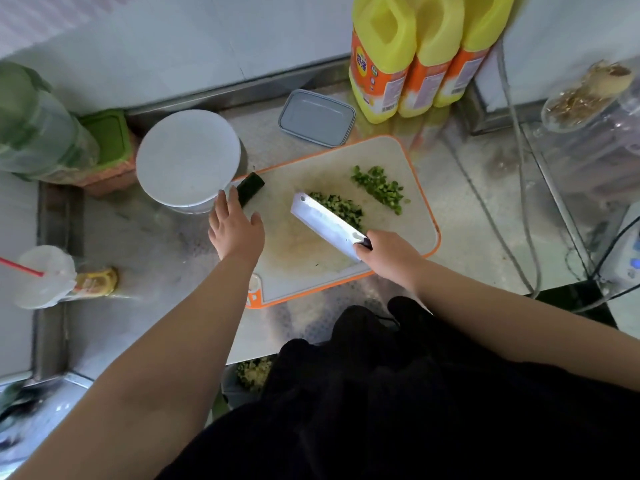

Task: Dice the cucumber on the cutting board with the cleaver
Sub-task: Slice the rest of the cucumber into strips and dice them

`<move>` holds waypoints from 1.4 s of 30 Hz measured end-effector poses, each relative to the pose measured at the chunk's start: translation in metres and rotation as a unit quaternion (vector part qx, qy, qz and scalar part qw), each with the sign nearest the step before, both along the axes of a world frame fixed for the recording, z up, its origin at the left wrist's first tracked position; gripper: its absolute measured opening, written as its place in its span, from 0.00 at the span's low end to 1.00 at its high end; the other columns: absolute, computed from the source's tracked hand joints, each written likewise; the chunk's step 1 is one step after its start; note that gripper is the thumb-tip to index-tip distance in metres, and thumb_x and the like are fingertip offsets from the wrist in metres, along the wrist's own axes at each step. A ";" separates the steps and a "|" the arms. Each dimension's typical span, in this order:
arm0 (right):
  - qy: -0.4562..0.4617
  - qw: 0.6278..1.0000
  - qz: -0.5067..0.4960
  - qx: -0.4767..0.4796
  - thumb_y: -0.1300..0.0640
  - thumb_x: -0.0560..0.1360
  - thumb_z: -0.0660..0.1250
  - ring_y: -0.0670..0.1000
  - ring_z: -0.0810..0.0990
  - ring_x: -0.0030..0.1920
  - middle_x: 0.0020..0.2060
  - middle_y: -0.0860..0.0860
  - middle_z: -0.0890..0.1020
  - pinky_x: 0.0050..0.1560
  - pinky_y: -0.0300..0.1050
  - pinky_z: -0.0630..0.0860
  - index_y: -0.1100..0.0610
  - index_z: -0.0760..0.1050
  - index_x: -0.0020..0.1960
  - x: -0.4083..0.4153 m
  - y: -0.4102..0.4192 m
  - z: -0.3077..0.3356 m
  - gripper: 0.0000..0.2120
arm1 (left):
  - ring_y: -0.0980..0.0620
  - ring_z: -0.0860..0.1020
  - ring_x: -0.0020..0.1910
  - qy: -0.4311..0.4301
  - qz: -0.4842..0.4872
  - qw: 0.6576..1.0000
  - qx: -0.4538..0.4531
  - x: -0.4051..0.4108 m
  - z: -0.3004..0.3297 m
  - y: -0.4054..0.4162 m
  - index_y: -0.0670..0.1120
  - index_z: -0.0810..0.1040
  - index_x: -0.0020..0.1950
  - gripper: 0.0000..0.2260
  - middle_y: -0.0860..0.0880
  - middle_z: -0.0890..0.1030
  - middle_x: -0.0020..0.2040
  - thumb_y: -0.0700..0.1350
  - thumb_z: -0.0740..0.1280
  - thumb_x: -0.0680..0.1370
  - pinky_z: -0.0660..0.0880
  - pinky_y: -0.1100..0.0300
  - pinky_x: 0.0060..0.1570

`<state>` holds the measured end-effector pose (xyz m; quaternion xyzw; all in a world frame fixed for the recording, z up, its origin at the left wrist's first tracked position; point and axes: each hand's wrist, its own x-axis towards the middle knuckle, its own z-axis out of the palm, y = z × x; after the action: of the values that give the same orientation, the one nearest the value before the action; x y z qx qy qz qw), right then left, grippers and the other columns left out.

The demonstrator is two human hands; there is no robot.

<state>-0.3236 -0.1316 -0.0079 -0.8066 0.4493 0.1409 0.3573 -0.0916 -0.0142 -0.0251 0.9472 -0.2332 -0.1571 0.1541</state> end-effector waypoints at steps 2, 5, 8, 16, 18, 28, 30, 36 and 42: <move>0.002 1.000 -0.006 0.000 0.49 0.79 0.57 0.52 0.70 0.32 0.34 0.53 0.73 0.30 0.45 0.62 0.60 0.68 0.41 0.001 -0.001 -0.002 0.15 | 0.44 0.55 0.75 0.014 -0.019 0.999 0.025 0.004 -0.002 -0.002 0.50 0.52 0.79 0.29 0.50 0.53 0.79 0.51 0.60 0.81 0.55 0.44 0.72; 0.005 1.000 -0.019 -0.005 0.49 0.79 0.57 0.53 0.71 0.34 0.34 0.54 0.73 0.31 0.45 0.62 0.60 0.68 0.41 0.002 -0.002 -0.003 0.15 | 0.43 0.57 0.74 0.005 -0.030 0.999 0.040 0.010 -0.003 -0.004 0.49 0.53 0.79 0.30 0.48 0.55 0.78 0.52 0.61 0.80 0.58 0.43 0.71; 0.009 0.999 -0.040 -0.011 0.50 0.79 0.56 0.52 0.70 0.33 0.32 0.53 0.70 0.30 0.45 0.61 0.58 0.63 0.36 0.001 -0.009 -0.001 0.16 | 0.43 0.56 0.74 -0.003 -0.020 0.999 0.044 0.014 -0.002 -0.004 0.48 0.54 0.78 0.30 0.47 0.57 0.77 0.51 0.63 0.80 0.58 0.44 0.71; -0.003 0.999 -0.045 -0.028 0.50 0.79 0.57 0.52 0.69 0.33 0.30 0.51 0.69 0.30 0.45 0.60 0.55 0.60 0.34 -0.003 -0.016 0.007 0.17 | 0.40 0.66 0.67 0.009 -0.024 0.999 0.020 0.021 -0.003 -0.002 0.48 0.65 0.73 0.23 0.44 0.66 0.69 0.42 0.64 0.78 0.65 0.44 0.66; -0.027 0.998 -0.043 -0.038 0.49 0.79 0.58 0.52 0.68 0.31 0.29 0.50 0.69 0.29 0.45 0.60 0.54 0.60 0.34 -0.005 -0.013 0.010 0.17 | 0.41 0.68 0.64 0.031 -0.027 0.999 0.012 0.017 -0.003 0.002 0.48 0.67 0.70 0.21 0.44 0.66 0.66 0.41 0.63 0.78 0.69 0.44 0.62; -0.072 0.992 -0.050 -0.091 0.40 0.80 0.53 0.53 0.77 0.36 0.34 0.49 0.76 0.37 0.47 0.73 0.56 0.68 0.50 -0.022 -0.003 0.024 0.19 | 0.43 0.67 0.65 0.051 -0.121 0.991 0.002 -0.064 -0.009 0.062 0.52 0.62 0.75 0.25 0.46 0.68 0.66 0.42 0.62 0.78 0.67 0.45 0.64; -0.083 0.987 -0.035 -0.136 0.45 0.81 0.51 0.55 0.78 0.34 0.32 0.52 0.77 0.35 0.48 0.73 0.59 0.69 0.51 -0.024 -0.002 0.025 0.18 | 0.44 0.66 0.66 0.061 -0.123 0.991 0.003 -0.070 -0.009 0.067 0.52 0.61 0.76 0.26 0.47 0.68 0.67 0.43 0.62 0.78 0.66 0.46 0.65; -0.082 0.973 -0.015 -0.217 0.49 0.78 0.61 0.58 0.81 0.36 0.36 0.55 0.81 0.31 0.44 0.68 0.62 0.67 0.54 -0.031 0.005 0.023 0.16 | 0.39 0.61 0.71 -0.108 -0.184 0.973 -0.086 -0.086 0.006 0.056 0.47 0.61 0.76 0.27 0.43 0.62 0.74 0.55 0.59 0.79 0.62 0.40 0.69; -0.081 0.975 0.015 -0.206 0.50 0.78 0.61 0.60 0.81 0.42 0.43 0.58 0.80 0.33 0.44 0.65 0.63 0.65 0.57 -0.034 0.015 0.017 0.17 | 0.42 0.43 0.77 -0.127 -0.448 0.885 0.025 -0.122 0.038 -0.023 0.62 0.53 0.77 0.25 0.51 0.44 0.80 0.61 0.41 0.80 0.39 0.41 0.74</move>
<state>-0.3574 -0.1165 0.0088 -0.8783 0.4258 -0.0152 0.2168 -0.2138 -0.0376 0.0133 0.7575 -0.6460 -0.0932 0.0126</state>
